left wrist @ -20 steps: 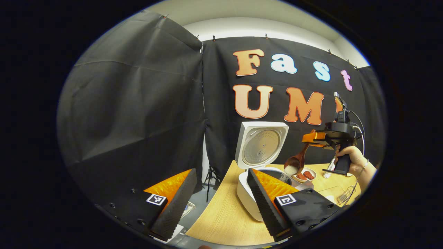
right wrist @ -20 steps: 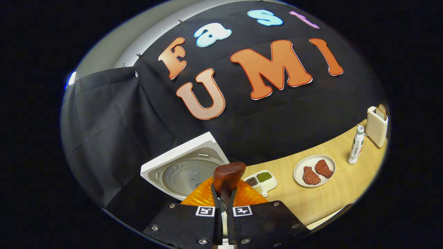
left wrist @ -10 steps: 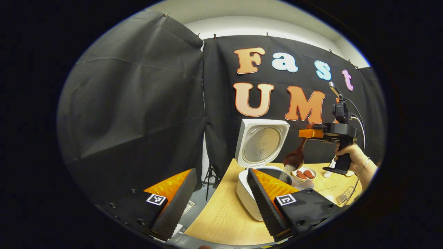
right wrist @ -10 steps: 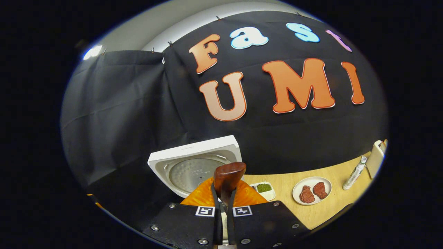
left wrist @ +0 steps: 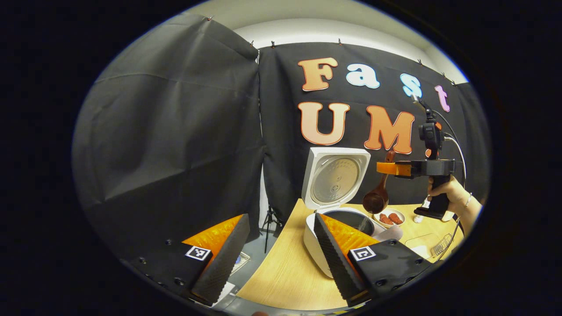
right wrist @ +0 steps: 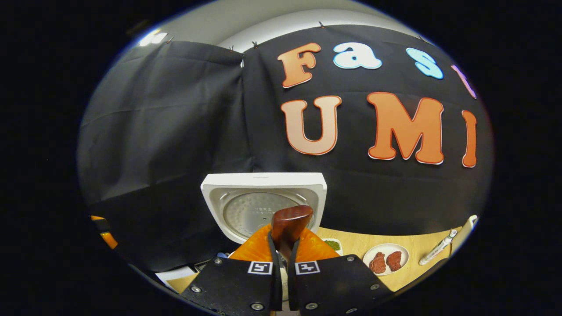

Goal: Close the left gripper, press the button to open the rice cooker; take a wooden spoon from the chopstick holder with the right hand, scoop a spoonful of rice and pour it into the rice cooker, then put the wooden spoon back into the chopstick holder.

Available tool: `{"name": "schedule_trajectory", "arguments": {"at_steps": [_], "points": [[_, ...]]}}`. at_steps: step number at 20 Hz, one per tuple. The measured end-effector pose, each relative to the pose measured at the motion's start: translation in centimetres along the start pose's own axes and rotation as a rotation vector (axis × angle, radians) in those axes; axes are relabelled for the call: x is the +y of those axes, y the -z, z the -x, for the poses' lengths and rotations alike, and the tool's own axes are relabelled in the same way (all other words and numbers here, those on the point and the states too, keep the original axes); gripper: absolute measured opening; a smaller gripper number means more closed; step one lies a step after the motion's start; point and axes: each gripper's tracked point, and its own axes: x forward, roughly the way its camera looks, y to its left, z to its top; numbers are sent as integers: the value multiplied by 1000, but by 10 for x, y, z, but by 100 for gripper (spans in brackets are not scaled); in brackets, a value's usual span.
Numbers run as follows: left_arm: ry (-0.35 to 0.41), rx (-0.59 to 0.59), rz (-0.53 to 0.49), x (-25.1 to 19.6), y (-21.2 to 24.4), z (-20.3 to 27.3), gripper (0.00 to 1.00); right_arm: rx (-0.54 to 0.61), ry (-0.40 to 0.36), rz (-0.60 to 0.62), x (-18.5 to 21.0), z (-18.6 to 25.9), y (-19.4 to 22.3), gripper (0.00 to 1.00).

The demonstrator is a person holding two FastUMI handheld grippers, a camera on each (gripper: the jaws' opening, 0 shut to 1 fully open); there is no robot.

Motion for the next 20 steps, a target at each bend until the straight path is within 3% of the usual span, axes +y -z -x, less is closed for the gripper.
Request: {"name": "schedule_trajectory", "arguments": {"at_steps": [4, 9, 15, 16, 17, 20], "points": [[6, 1, -28, -4, -1, 2, 100, 9, -11, -33, -2, 3, 7, 5], [37, -11, 3, -23, -7, 4, 100, 15, -28, -323, -29, 13, 6, 5], [77, -18, 9, -48, -11, -1, 99, 4, 60, -599, -110, 52, 11, 5], [87, -23, 16, -55, -13, -2, 99, -6, 82, -626, -126, 62, 13, 0], [101, -28, 22, -63, -15, -3, 100, -18, 105, -644, -142, 73, 14, 5], [132, -35, 32, -83, -18, -7, 100, -47, 183, -683, -188, 113, 21, 5]]}}
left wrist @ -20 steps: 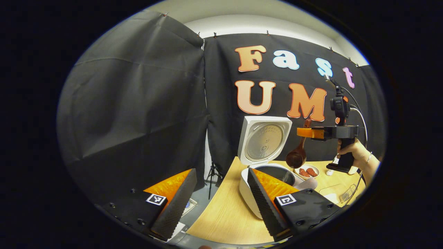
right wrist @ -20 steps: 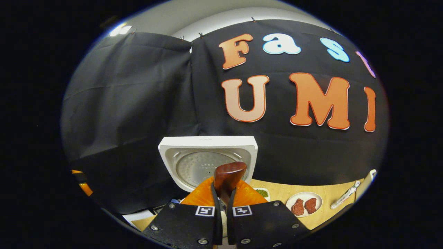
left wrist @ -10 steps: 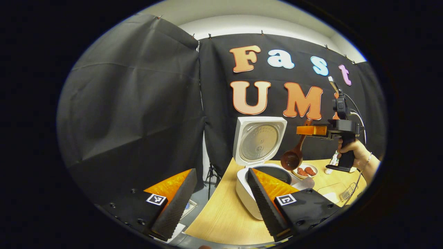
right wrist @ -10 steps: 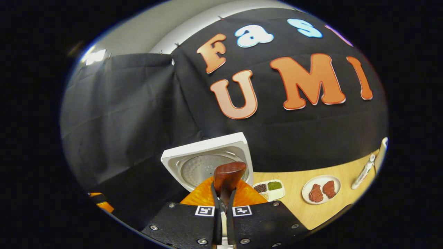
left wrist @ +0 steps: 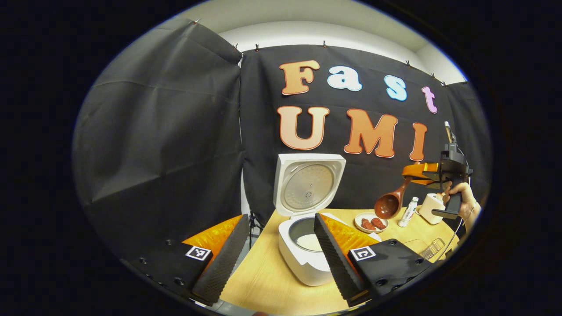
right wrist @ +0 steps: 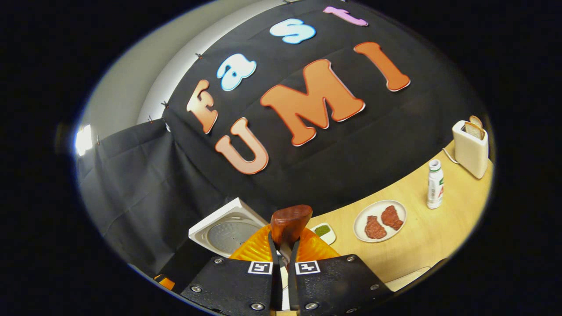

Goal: Close the left gripper, press the button to open the rice cooker; take a wooden spoon from the chopstick holder with the right hand, scoop a spoonful of rice and pour it into the rice cooker, then put the wooden spoon back into the chopstick holder.

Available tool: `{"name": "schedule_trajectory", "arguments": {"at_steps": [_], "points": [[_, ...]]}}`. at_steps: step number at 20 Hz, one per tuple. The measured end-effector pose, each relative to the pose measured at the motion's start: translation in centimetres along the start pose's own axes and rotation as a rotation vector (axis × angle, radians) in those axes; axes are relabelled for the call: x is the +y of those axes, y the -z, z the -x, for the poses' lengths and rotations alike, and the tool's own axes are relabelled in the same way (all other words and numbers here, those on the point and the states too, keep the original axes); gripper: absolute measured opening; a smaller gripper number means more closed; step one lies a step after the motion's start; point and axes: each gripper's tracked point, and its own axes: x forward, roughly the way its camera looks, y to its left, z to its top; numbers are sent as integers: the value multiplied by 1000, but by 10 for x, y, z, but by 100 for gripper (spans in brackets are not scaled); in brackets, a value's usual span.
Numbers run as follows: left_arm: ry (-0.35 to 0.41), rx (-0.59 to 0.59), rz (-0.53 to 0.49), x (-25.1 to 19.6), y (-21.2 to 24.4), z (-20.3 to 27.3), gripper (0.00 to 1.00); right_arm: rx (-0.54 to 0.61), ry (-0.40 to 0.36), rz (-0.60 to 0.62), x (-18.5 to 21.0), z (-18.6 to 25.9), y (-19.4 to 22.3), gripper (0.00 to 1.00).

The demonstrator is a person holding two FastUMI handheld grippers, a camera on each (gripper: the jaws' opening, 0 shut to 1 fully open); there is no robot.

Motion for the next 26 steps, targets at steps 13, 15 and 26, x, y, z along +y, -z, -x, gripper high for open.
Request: {"name": "schedule_trajectory", "arguments": {"at_steps": [13, 15, 26], "points": [[82, -33, 4, -65, -18, -12, 100, -158, 281, -121, -177, 137, -61, 5], [93, -33, 9, -73, -19, -15, 100, -173, 335, -112, -202, 160, -62, 5], [93, -27, -10, -96, -22, -19, 99, -118, 486, -134, -291, 210, -11, 5]]}}
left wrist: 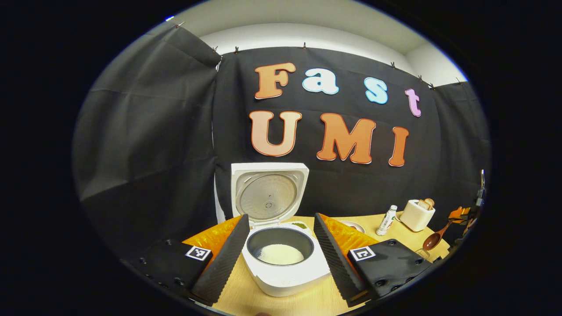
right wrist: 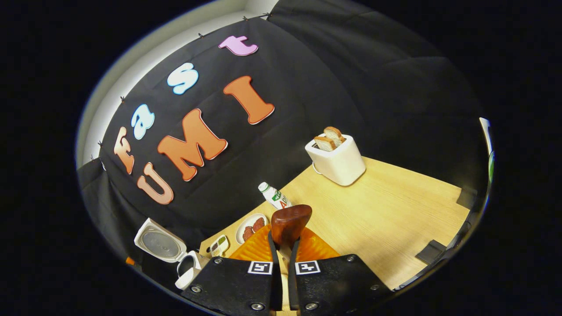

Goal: Close the left gripper, press the button to open the rice cooker; take a wooden spoon from the chopstick holder with the right hand, scoop a spoonful of rice and pour it into the rice cooker, then put the wooden spoon back into the chopstick holder.

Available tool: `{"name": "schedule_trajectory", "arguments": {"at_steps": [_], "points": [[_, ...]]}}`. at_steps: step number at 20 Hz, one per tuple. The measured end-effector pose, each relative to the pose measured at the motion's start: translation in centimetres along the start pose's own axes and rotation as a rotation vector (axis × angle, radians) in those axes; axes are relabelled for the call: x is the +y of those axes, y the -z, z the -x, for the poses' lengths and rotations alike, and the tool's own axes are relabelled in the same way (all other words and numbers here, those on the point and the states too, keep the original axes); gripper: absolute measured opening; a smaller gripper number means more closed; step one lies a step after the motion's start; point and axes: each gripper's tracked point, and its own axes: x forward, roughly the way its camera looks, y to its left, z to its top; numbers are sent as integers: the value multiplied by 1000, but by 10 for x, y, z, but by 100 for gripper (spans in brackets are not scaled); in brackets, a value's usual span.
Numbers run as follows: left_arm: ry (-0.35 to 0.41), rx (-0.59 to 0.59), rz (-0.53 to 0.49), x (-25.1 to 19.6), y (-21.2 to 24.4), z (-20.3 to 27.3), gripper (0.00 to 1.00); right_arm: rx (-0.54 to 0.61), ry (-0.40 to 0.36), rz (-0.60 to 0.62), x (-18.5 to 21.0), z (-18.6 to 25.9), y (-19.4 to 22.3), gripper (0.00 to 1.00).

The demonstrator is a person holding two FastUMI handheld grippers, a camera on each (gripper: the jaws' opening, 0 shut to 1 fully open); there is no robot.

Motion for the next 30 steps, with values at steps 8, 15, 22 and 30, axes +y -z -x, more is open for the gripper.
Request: {"name": "schedule_trajectory", "arguments": {"at_steps": [8, 15, 22, 30], "points": [[-19, 2, -3, -8, -8, 10, 99, 36, -5, 38, -26, -13, 37, 5], [-63, 7, -30, -3, -11, 30, 100, 52, -19, 51, -40, -27, 61, 7], [-82, 23, -14, 0, -6, 40, 100, 65, -1, 43, -43, -30, 71, 26], [-78, 28, 6, 3, -8, 42, 100, 24, 105, 125, -51, -39, 43, 95]]}}
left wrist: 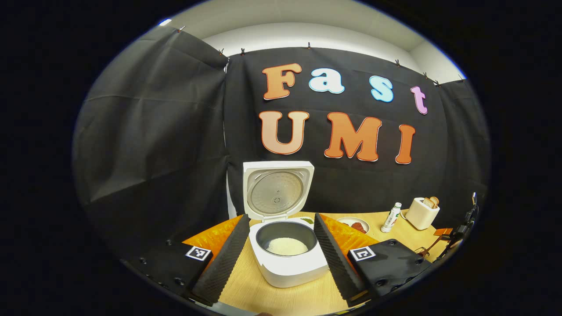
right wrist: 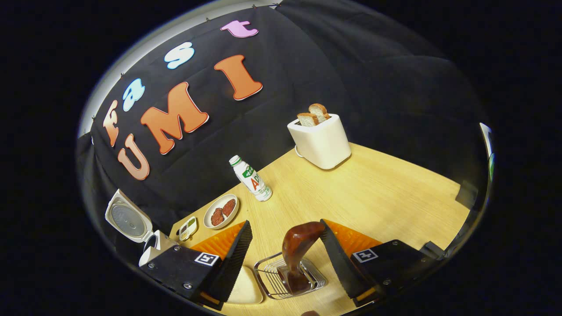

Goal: Close the left gripper, press the button to open the rice cooker; take a wooden spoon from the chopstick holder with the right hand, scoop a spoonful of rice and pour it into the rice cooker, then put the wooden spoon back into the chopstick holder.

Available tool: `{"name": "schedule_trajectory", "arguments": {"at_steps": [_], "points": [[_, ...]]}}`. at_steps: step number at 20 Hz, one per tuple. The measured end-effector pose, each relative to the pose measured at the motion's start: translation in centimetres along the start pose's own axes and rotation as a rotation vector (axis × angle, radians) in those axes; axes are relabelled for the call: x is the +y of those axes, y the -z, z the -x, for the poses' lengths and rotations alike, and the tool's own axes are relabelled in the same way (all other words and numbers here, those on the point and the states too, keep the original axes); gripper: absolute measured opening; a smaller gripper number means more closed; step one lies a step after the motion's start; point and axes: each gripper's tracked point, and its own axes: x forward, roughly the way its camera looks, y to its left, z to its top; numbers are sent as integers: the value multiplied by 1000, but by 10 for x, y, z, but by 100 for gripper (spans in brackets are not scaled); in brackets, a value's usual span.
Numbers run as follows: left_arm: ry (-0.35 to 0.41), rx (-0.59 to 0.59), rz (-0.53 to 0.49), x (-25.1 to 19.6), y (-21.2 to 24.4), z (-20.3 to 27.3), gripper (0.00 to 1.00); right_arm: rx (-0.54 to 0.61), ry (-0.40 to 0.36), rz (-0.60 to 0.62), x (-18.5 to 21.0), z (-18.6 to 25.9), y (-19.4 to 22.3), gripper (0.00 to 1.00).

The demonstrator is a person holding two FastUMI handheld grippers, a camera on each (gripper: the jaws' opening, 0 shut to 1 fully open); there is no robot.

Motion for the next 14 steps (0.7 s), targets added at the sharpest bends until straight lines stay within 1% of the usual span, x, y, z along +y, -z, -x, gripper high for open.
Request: {"name": "schedule_trajectory", "arguments": {"at_steps": [2, 4, 7, 10, 14], "points": [[10, 2, 5, -2, -5, -2, 100, -38, 27, 18, -3, 2, -18, 95], [43, -5, -3, -10, -11, -3, 100, -70, 54, 30, -4, 9, -36, 95], [37, -15, -10, -8, -24, -13, 99, -115, 74, 71, 3, 25, -63, 95], [73, -17, 67, -20, -45, -29, 100, -152, 65, 125, 19, 47, -80, 95], [84, -67, 62, -23, -91, -61, 99, -179, 53, 197, 36, 69, -94, 94]]}}
